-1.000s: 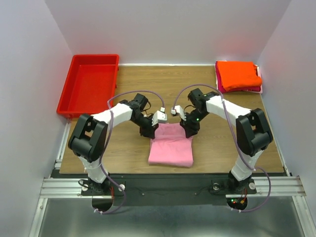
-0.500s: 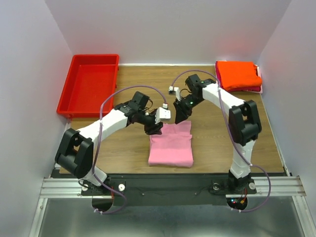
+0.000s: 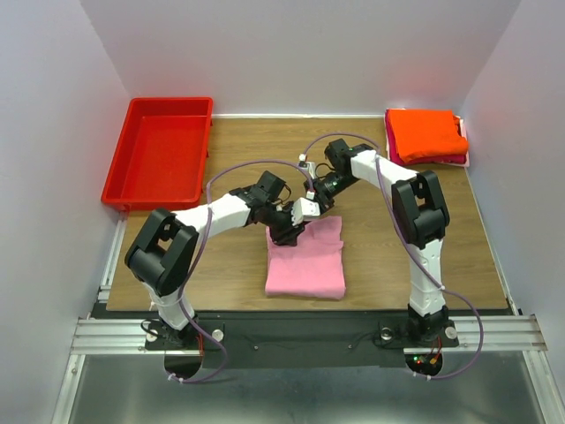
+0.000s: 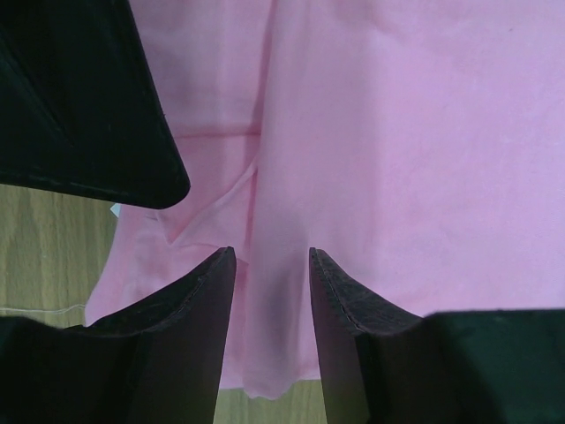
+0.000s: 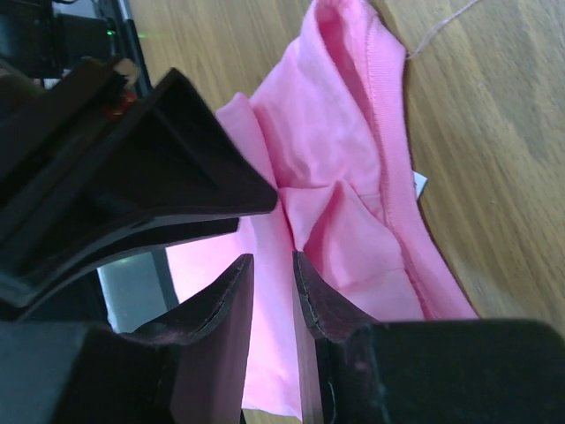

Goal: Fold and stack the t-shirts
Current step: Fold the tshirt

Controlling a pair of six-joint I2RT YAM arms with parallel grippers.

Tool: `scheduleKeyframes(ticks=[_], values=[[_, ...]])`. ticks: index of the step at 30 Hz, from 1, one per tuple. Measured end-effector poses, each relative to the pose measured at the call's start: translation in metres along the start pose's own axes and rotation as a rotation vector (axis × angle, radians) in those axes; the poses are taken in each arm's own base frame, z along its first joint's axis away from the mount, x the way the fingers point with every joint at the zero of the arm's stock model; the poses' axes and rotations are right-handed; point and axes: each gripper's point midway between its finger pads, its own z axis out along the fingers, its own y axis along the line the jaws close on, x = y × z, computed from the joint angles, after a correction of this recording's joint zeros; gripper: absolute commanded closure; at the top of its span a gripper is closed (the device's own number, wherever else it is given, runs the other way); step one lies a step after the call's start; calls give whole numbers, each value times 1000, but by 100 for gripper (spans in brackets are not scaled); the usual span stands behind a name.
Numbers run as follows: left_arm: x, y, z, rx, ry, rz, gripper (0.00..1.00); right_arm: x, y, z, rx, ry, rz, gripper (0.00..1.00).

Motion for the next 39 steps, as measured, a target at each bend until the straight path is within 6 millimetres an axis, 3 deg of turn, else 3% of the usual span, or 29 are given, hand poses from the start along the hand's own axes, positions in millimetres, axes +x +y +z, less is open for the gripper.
scheduleKeyframes(ticks=[5,7,14,20,26,32,39], values=[[8,2,7,-3,26,-9,65,-2,6,0,-26,-10,26,71],[11,2,9,0,35,-12,80,-3,8,0,-38,-14,37,71],[12,0,10,10,40,4,99,3,2,11,-60,1,63,74],[11,-4,8,22,42,9,100,31,-30,38,-69,67,161,75],[-1,-6,-3,13,28,41,100,35,-30,42,-102,65,187,76],[-26,1,-17,-13,-6,100,100,38,-31,43,-104,67,189,77],[-29,5,-25,-29,0,134,100,46,-32,45,-110,75,195,77]])
